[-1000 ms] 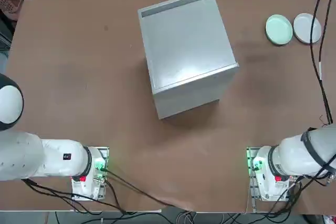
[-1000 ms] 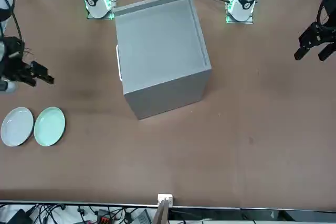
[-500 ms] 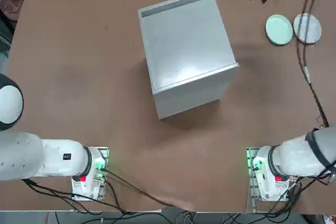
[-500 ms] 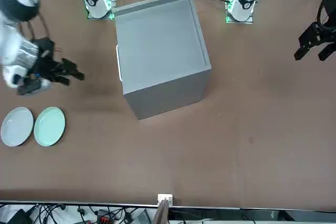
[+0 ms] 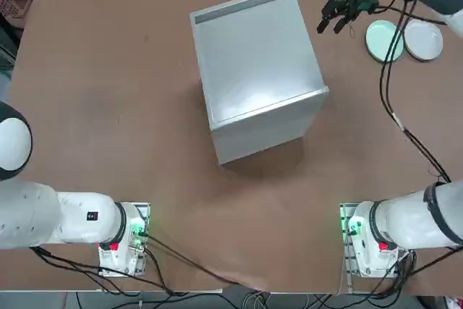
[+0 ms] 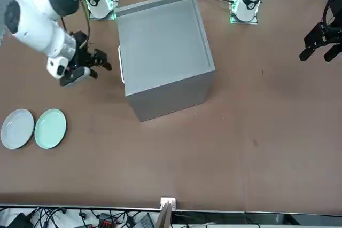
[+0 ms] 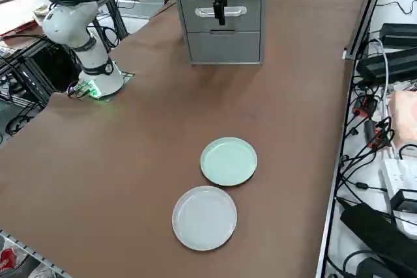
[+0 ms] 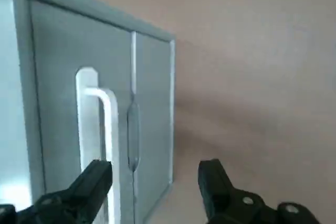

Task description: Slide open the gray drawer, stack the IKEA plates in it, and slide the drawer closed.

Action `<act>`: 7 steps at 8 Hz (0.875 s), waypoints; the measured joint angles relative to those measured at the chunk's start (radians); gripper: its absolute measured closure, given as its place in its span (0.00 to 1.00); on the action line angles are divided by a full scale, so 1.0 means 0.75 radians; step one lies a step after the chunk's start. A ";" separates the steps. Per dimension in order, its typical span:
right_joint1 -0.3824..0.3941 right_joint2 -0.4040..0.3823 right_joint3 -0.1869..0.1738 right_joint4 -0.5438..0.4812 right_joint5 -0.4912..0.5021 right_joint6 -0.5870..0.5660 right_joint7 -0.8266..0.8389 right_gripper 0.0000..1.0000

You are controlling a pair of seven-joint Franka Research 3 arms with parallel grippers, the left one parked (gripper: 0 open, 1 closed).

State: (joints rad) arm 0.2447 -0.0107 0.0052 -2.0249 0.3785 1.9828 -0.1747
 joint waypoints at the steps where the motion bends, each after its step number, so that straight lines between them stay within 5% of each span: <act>1: 0.019 -0.001 0.000 -0.016 0.000 0.006 -0.002 0.00; 7: 0.038 0.084 -0.001 -0.038 0.091 0.023 -0.097 0.00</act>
State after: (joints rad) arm 0.2733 0.0523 0.0041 -2.0537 0.4465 1.9997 -0.2473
